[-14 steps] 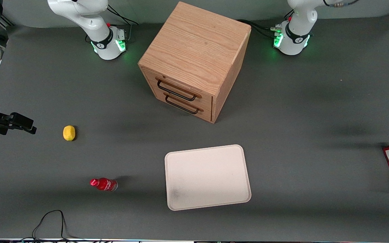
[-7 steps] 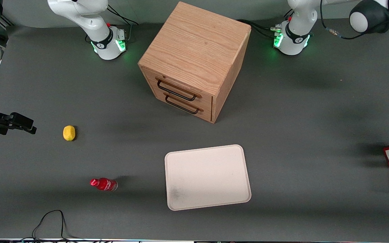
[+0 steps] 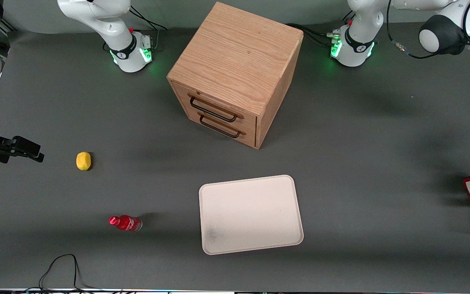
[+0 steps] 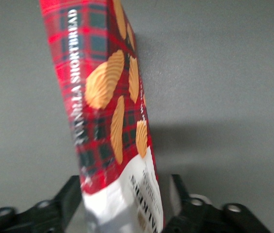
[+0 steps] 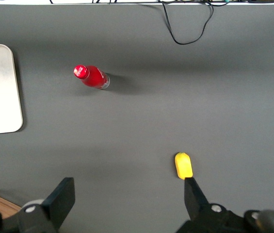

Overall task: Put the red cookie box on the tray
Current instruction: 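Lift the shortbread box and carry it with the left gripper over the tray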

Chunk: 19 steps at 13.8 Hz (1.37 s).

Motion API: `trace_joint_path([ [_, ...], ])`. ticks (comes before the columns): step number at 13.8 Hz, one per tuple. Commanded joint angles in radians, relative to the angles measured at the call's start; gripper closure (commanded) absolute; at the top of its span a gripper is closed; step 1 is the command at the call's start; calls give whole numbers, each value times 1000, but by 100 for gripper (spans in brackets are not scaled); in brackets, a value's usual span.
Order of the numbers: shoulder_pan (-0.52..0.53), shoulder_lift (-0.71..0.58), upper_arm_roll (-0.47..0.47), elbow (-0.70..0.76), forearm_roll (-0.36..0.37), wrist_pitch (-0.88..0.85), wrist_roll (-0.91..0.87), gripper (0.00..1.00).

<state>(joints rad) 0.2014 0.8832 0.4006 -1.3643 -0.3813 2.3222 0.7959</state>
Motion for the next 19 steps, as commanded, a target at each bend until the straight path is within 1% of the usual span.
trace_joint_path([
  [1, -33, 26, 17, 27, -18, 43, 19, 100],
  [5, -49, 16, 18, 30, -10, 43, 19, 100],
  [7, -71, -19, 21, 25, 2, 10, 16, 100],
  [9, -102, -76, 23, 22, 16, -96, 8, 100],
  [11, -132, -145, 23, 22, 21, -252, -36, 100],
  [12, -157, -180, 21, 24, 22, -339, -100, 100],
  [13, -202, -226, 20, 25, 45, -428, -235, 100],
  [14, -233, -265, 9, 27, 88, -475, -345, 100],
  [15, -267, -304, -2, 25, 103, -515, -459, 100],
  [17, -325, -360, -73, 28, 110, -607, -707, 100],
  [18, -347, -381, -118, 28, 126, -622, -831, 100],
  [19, -370, -403, -214, 28, 180, -621, -1007, 100],
])
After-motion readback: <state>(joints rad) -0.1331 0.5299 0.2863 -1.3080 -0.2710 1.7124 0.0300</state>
